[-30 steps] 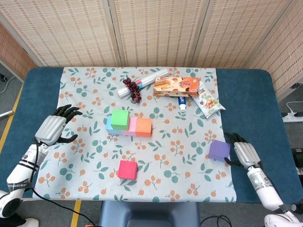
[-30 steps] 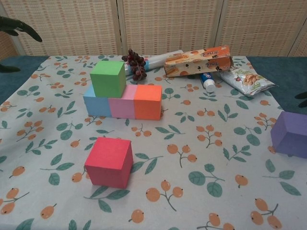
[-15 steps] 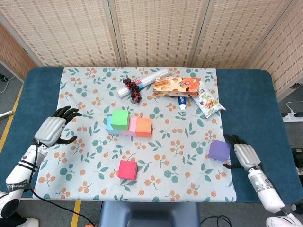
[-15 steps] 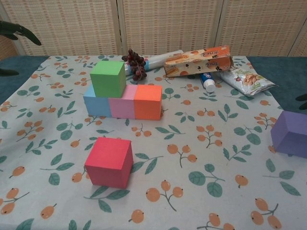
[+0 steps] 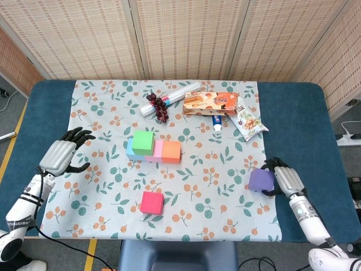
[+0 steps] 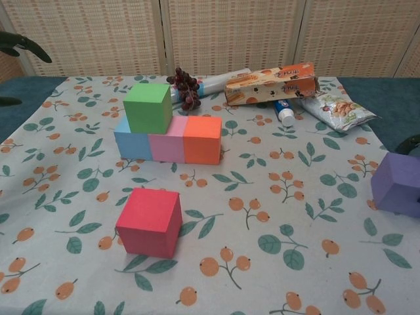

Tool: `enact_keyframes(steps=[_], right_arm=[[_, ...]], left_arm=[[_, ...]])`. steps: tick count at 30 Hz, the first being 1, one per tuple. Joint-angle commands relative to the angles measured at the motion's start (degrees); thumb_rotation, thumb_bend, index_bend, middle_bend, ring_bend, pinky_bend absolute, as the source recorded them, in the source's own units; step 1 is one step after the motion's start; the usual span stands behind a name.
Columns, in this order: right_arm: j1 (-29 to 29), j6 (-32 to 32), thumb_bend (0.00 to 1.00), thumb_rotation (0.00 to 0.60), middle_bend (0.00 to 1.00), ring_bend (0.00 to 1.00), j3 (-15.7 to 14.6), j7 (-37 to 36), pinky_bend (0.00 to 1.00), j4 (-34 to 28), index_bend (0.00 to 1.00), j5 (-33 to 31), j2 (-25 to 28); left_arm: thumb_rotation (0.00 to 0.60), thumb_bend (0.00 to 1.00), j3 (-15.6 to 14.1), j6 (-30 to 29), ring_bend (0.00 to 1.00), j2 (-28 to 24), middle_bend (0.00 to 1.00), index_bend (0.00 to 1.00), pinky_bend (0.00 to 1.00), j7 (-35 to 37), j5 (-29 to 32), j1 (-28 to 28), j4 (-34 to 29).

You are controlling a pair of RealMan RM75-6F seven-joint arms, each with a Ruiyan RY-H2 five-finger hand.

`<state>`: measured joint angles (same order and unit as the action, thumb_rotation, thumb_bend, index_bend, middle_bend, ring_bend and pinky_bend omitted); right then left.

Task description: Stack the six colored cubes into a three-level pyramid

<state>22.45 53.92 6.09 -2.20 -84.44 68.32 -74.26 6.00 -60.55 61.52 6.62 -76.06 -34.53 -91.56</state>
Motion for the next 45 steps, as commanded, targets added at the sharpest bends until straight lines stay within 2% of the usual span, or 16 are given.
enact_keyframes(steps=[1, 4, 8, 14, 21, 30, 36, 45], right_arm=[[0.9, 0.5, 0.07, 0.600, 0.18, 0.03, 0.9, -0.1, 0.17, -4.1, 0.45, 1.8, 3.0], [2.6, 0.0, 0.07, 0.600, 0.18, 0.03, 2.3, 0.9, 0.17, -9.4, 0.45, 2.9, 6.6], [7.0, -4.2, 0.07, 0.600, 0.18, 0.03, 5.7, 2.0, 0.17, -16.0, 0.44, 0.5, 10.8], [15.8, -11.4, 0.07, 0.600, 0.18, 0.03, 10.5, 5.2, 0.17, -18.9, 0.44, -6.5, 12.1], [28.7, -16.5, 0.07, 0.600, 0.18, 0.03, 11.4, 14.2, 0.17, -14.8, 0.44, -19.1, 6.6], [41.4, -15.1, 0.07, 0.600, 0.18, 0.03, 9.7, 21.0, 0.17, -5.7, 0.44, -35.5, -3.5], [47.0, -12.9, 0.07, 0.600, 0.18, 0.03, 9.0, 24.4, 0.16, -0.7, 0.43, -43.5, -8.4], [52.0, -10.7, 0.07, 0.600, 0.18, 0.03, 8.5, 28.3, 0.14, 2.7, 0.41, -52.4, -11.7]], left_arm=[[0.600, 0.28, -0.3, -1.1, 0.03, 0.6, 0.12, 0.20, 0.12, -1.7, -1.1, 0.7, 0.8], [0.600, 0.28, -0.5, -2.3, 0.03, 1.1, 0.12, 0.20, 0.12, -2.9, -1.9, 1.3, 1.0], [0.600, 0.28, -1.1, -3.5, 0.03, 1.6, 0.12, 0.21, 0.12, -4.3, -3.3, 2.2, 1.2], [0.600, 0.28, -1.5, -4.1, 0.03, 2.7, 0.12, 0.20, 0.11, -5.3, -3.9, 3.0, 1.2], [0.600, 0.28, -1.7, -4.0, 0.03, 3.6, 0.12, 0.21, 0.11, -5.5, -4.2, 3.6, 2.3], [0.600, 0.28, -1.6, -4.8, 0.03, 4.1, 0.12, 0.21, 0.11, -4.9, -4.8, 4.5, 3.6], [0.600, 0.28, -1.8, -5.3, 0.03, 4.1, 0.12, 0.20, 0.12, -3.7, -6.0, 4.9, 4.1], [0.600, 0.28, -2.2, -5.6, 0.03, 4.3, 0.12, 0.20, 0.11, -1.1, -7.4, 5.5, 5.6]])
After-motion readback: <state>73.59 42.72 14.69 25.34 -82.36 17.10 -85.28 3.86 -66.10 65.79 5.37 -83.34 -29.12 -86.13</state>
